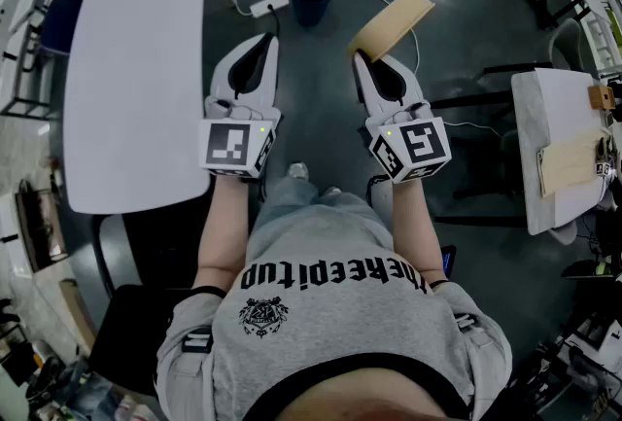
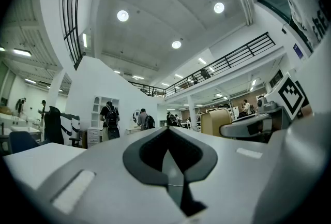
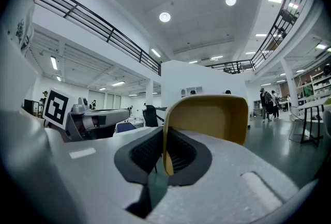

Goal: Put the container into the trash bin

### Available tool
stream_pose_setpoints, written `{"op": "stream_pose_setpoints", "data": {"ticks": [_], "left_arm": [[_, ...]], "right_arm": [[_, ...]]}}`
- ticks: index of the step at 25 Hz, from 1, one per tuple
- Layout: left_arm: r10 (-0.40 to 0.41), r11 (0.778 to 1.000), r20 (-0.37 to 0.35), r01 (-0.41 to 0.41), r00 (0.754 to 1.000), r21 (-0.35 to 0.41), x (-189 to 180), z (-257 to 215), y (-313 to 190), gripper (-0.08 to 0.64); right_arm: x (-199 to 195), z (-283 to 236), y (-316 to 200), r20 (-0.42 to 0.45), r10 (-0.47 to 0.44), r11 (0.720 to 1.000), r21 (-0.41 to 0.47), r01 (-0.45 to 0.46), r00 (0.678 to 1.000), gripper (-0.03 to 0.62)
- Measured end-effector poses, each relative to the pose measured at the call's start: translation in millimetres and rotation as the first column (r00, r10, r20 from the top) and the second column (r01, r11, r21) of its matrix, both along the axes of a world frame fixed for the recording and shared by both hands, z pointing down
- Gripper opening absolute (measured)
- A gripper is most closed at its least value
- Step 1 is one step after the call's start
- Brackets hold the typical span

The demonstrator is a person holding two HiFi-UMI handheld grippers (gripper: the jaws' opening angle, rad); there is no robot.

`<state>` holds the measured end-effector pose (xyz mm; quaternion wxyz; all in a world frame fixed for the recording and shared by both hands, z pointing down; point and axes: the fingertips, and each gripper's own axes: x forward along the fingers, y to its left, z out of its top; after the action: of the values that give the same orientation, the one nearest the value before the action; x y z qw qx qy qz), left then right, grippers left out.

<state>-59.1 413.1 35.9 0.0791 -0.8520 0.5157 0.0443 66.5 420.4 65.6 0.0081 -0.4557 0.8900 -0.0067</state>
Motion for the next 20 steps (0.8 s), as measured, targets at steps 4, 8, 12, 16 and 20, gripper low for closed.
{"op": "stream_pose_setpoints", "data": {"ticks": [4,8,12,16,20], "left_arm": [[0.005,1.0,0.0,-0.005,1.0,0.006,-2.6,-0.6,-8.9,0.02],[0.008,1.0,-0.003,-0.008,1.0,0.007,-3.9,-2.0,-16.1,0.02],[0.009,1.0,-0.004,-0.009,1.0,0.008,-7.6,-1.7,-26.0,0.02],[0.014,1.0,-0.003,-0.014,1.0,0.013,-14.1,-3.3,-39.3,0.02],[0.025,0.999,0.001,-0.025,1.0,0.022,-24.3,-4.4,-51.7,0.02]], "right_arm": [[-4.6,-1.8,-7.9,-0.001,0.0,1.0,0.006,0.0,1.0,0.017],[-5.6,-1.6,-15.0,-0.002,0.006,1.0,0.008,-0.006,1.0,0.017],[-8.6,-0.5,-24.6,0.0,0.009,1.0,0.009,-0.009,1.0,0.017],[-12.9,-0.7,-38.8,0.005,0.029,1.0,0.008,-0.029,1.0,0.017],[-19.7,0.0,-49.9,0.025,0.046,0.999,0.003,-0.046,0.999,0.018]]}}
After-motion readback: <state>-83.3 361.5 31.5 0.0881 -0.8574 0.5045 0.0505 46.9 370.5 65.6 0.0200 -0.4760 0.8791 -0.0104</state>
